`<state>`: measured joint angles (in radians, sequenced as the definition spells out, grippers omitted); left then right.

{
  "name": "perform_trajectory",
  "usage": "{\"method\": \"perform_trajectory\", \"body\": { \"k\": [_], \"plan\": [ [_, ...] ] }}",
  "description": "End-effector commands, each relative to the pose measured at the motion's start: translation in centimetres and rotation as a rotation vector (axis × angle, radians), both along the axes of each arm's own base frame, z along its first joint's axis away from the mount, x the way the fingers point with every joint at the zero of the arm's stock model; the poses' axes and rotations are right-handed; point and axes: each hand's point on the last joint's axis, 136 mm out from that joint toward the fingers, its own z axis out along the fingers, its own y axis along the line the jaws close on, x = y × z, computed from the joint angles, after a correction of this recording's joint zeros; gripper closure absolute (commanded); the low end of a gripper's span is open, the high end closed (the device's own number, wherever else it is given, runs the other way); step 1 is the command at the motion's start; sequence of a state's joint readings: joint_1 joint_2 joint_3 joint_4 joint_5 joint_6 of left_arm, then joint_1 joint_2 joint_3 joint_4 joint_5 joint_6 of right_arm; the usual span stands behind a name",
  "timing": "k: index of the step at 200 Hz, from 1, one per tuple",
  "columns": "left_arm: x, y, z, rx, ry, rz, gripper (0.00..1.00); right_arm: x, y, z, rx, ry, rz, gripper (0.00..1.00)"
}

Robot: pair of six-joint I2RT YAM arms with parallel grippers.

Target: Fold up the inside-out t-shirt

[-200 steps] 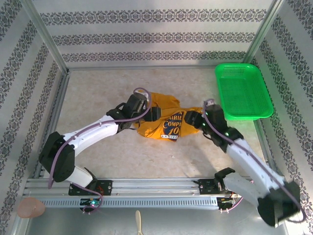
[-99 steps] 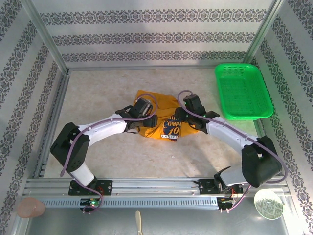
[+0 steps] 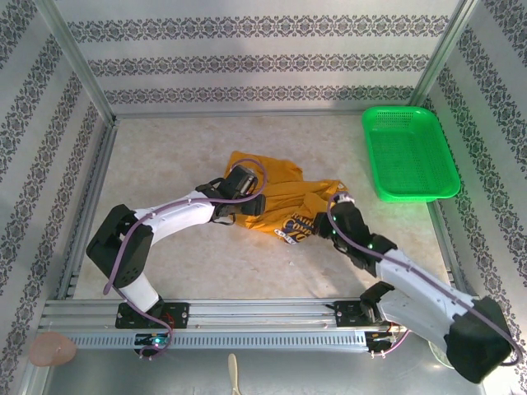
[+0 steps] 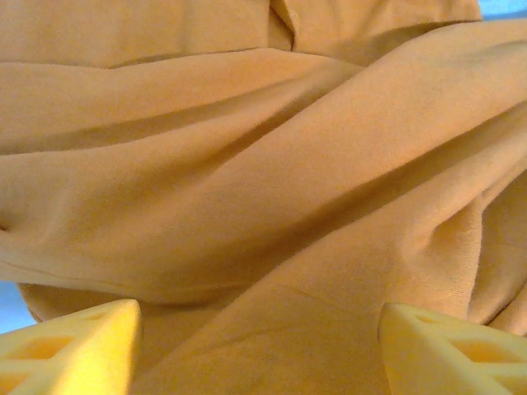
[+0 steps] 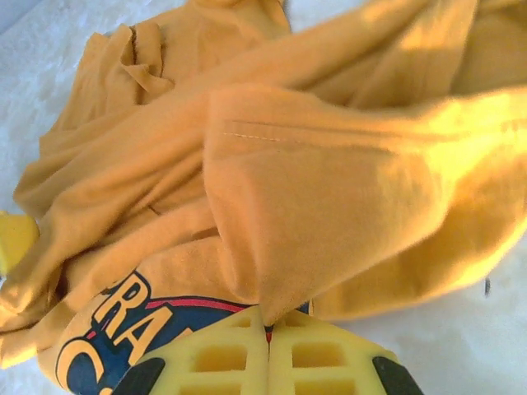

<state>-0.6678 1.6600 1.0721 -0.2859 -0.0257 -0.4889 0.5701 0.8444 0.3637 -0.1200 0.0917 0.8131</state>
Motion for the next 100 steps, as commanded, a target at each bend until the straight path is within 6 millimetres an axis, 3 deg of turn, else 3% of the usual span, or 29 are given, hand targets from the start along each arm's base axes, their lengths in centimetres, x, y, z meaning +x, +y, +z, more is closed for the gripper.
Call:
{"method": "perform_trajectory", "body": {
  "k": [1,43,56,77,100],
  "plan": [
    [-0.5,-0.7,1.6,0.008,-0.023,-0.068,0.24,-2.3,-1.1,-3.4,0.03,0.048,-0.073,1.0],
    [-1.7,-2.2,1.4,0.128,-0.047,-0.162,0.24,-5.2,-1.9,-6.1,0.041,0.092,-0.076,1.0],
    [-1.8,-2.4,1.0,0.164,-0.057,-0.175,0.24,-5.6,-2.0,-6.4,0.043,0.098,-0.08,0.91],
    [-1.9,-3.0,0.5,0.188,-0.064,-0.191,0.23,-5.9,-2.2,-6.2,0.048,0.099,-0.084,0.67],
    [-1.7,-3.5,-0.2,0.231,-0.071,-0.203,0.23,-5.8,-2.5,-4.8,0.041,0.075,-0.09,0.59]
  ]
}}
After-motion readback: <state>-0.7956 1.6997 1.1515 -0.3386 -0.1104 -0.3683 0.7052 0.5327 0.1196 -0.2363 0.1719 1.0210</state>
